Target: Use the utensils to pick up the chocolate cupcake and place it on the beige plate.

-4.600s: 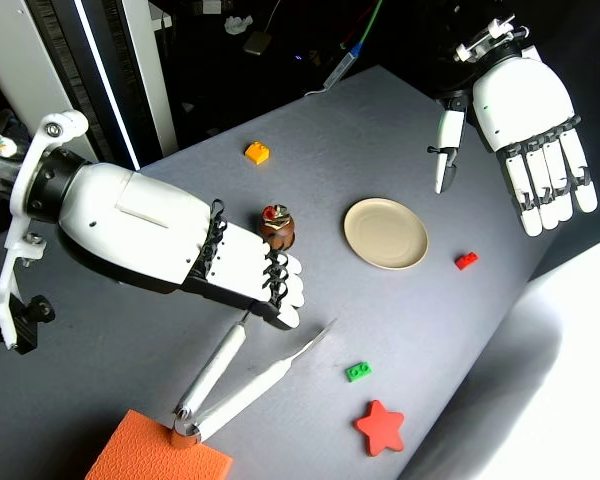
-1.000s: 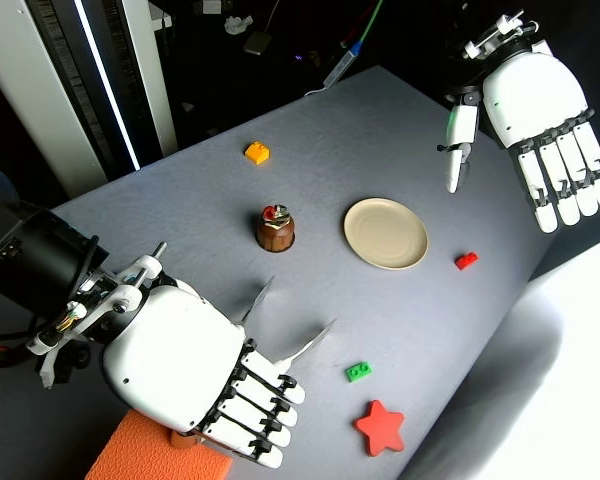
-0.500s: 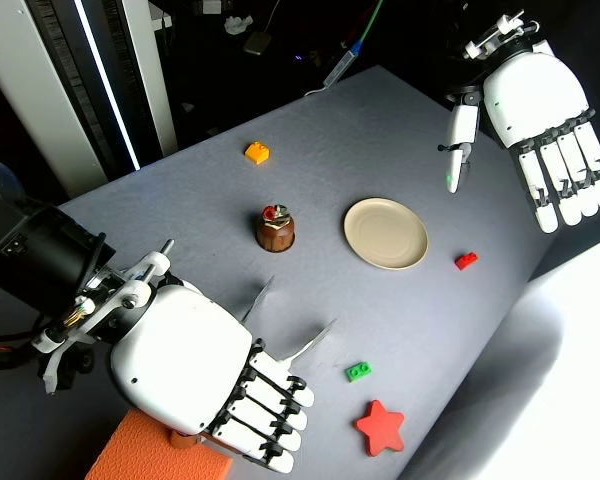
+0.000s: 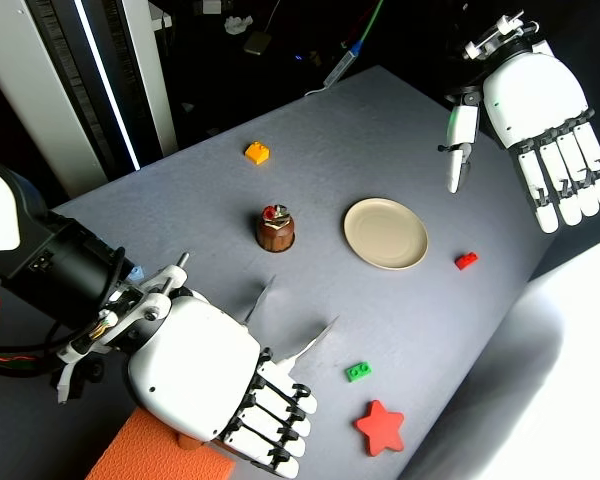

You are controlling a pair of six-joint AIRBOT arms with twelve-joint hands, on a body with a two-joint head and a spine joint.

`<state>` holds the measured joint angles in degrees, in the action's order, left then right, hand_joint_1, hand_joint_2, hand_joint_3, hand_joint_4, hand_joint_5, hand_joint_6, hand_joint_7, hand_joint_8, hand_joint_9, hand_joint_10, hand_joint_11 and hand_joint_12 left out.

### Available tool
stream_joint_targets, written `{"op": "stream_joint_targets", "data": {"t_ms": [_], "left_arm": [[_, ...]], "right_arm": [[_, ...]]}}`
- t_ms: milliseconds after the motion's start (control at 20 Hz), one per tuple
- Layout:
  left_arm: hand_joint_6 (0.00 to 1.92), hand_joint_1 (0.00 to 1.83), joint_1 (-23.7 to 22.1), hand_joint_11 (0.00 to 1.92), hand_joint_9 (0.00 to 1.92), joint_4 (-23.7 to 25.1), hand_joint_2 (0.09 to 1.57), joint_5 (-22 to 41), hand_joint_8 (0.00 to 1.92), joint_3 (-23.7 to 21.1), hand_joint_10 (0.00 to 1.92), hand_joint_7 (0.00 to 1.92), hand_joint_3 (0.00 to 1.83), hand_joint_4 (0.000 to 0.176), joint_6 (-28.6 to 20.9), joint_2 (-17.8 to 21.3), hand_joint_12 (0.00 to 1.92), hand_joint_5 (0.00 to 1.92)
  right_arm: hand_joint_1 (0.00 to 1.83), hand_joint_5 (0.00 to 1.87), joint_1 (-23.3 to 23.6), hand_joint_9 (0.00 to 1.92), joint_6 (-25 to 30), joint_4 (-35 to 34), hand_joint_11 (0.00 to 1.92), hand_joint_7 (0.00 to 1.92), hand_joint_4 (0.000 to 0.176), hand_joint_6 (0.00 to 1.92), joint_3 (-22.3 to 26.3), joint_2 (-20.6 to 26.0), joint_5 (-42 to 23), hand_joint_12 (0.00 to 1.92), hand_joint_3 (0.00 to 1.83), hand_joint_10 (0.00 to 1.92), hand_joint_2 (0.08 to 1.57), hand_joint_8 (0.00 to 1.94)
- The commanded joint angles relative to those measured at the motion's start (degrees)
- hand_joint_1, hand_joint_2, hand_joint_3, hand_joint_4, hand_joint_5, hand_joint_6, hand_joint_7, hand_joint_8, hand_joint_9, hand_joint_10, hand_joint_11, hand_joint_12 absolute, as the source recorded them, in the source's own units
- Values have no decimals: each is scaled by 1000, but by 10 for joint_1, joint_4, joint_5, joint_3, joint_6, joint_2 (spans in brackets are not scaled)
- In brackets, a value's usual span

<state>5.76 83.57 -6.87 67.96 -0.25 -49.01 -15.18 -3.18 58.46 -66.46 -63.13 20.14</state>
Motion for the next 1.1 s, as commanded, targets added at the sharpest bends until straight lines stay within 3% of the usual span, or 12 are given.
{"op": "stream_joint_targets", "data": {"t_ms": [0, 100, 650, 1050], "left_arm": [[10, 14, -8, 21, 24, 13, 1201, -4, 6, 4, 5, 36, 0, 0, 2, 7, 19, 88], [1, 0, -8, 17, 6, 13, 1195, -4, 0, 4, 0, 18, 0, 0, 2, 7, 19, 72], [7, 0, -8, 54, 35, 15, 1199, -4, 5, 4, 9, 37, 1, 0, 2, 7, 42, 91], [3, 0, -8, 38, 19, 15, 1206, -4, 4, 2, 5, 28, 3, 0, 2, 7, 52, 85]], "right_arm": [[626, 17, 7, 0, -41, -25, 0, 23, 0, 6, -3, 4, -8, 0, 1, 0, 1009, 8], [614, 2, 14, 0, -111, -111, 0, 6, 0, 0, -3, 5, 3, 0, 2, 0, 1013, 1], [632, 121, -4, 47, -146, -115, 5, 141, 0, 10, -2, 5, 11, 4, 4, 7, 1012, 11], [799, 294, -11, 163, -154, -115, 7, 310, 0, 18, -2, 2, -4, 3, 2, 13, 1009, 16]]}}
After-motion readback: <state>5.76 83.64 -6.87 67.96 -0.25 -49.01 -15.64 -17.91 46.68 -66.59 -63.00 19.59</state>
